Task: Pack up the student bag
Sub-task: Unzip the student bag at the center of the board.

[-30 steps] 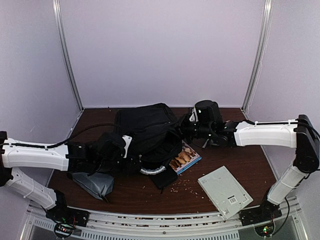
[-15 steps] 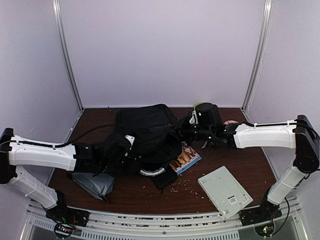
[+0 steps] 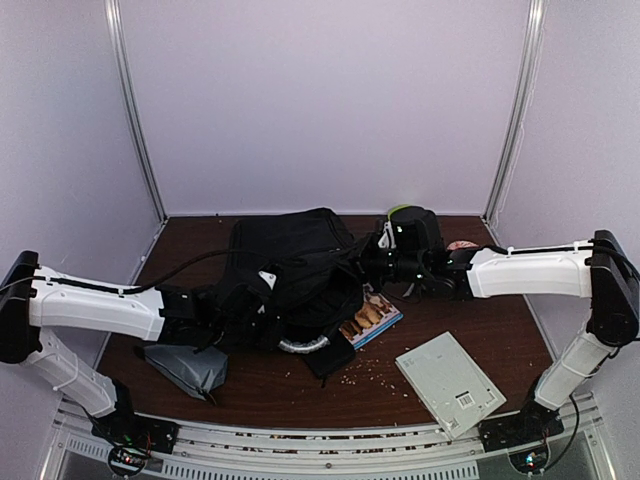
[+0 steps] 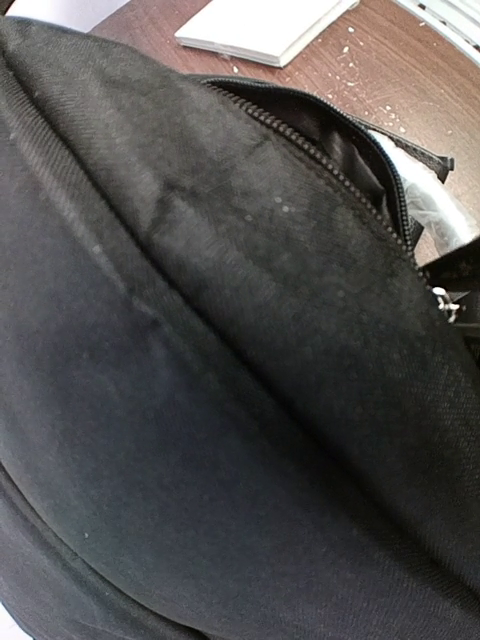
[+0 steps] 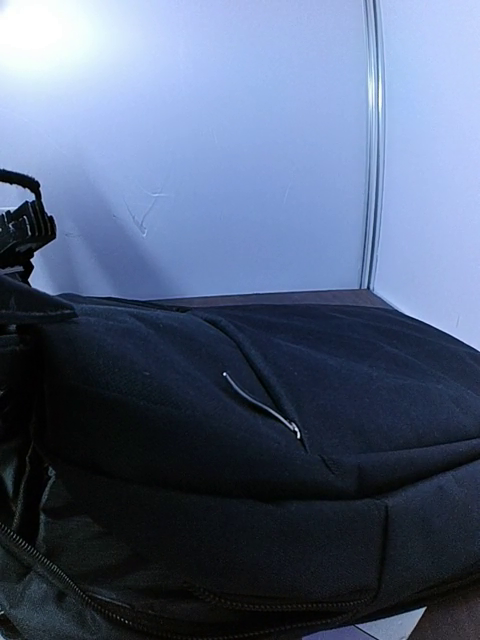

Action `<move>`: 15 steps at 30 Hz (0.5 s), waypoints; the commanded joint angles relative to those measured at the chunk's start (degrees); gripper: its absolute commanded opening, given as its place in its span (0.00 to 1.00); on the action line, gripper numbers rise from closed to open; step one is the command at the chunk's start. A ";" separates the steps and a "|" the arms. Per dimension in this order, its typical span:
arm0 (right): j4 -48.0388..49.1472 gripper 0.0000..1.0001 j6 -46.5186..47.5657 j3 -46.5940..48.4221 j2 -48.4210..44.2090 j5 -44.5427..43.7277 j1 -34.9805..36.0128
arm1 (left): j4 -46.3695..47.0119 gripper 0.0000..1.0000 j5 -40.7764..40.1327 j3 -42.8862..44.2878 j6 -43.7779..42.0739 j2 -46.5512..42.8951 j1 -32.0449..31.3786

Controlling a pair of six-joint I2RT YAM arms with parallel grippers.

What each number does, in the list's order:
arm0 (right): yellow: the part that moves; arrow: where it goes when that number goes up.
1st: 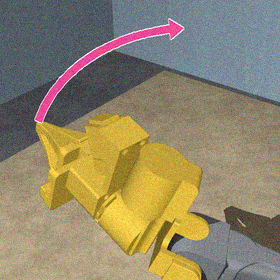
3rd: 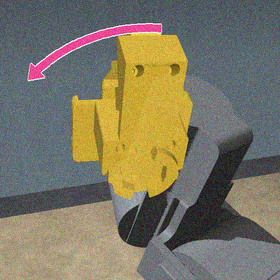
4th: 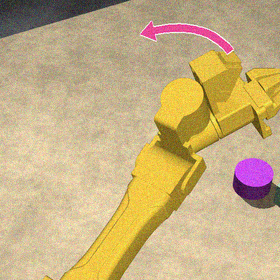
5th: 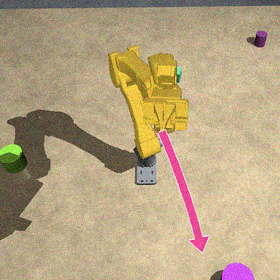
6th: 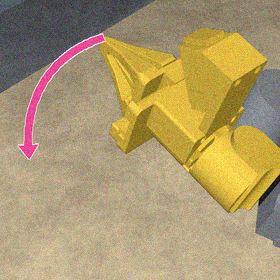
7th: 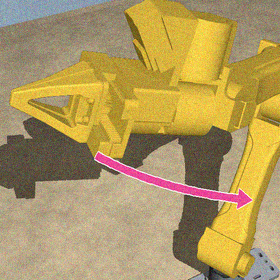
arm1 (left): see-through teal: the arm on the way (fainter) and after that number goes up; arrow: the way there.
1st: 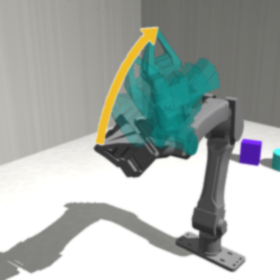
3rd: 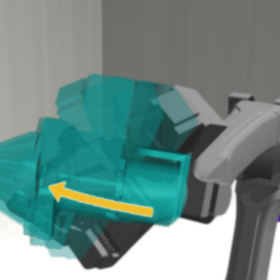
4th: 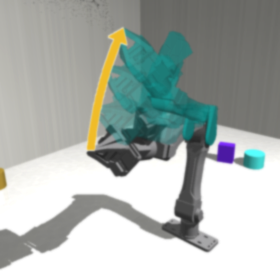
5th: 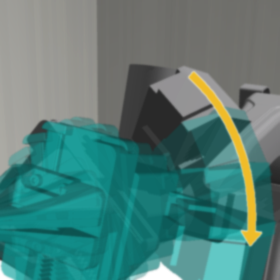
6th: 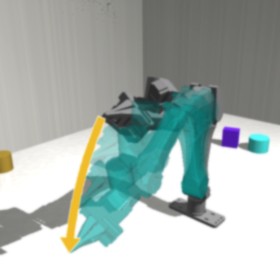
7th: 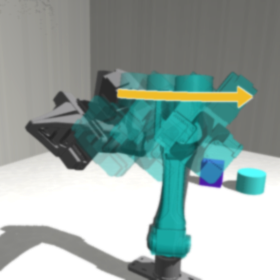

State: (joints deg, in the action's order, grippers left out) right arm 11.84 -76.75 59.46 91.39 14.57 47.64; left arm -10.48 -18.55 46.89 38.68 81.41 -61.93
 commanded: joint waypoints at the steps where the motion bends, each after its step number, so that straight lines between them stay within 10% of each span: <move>1: 5.12 0.00 0.24 -0.31 -2.33 2.16 0.80 | 2.07 0.05 -1.40 1.93 0.43 0.29 -0.03; 15: 0.89 0.00 4.91 -8.11 -6.14 -1.91 -0.14 | -2.59 0.00 -6.94 -3.43 0.35 -6.17 1.63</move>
State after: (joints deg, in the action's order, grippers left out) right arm 12.05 -74.70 53.98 88.82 14.09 47.77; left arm -12.49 -22.11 45.89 38.92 78.26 -61.84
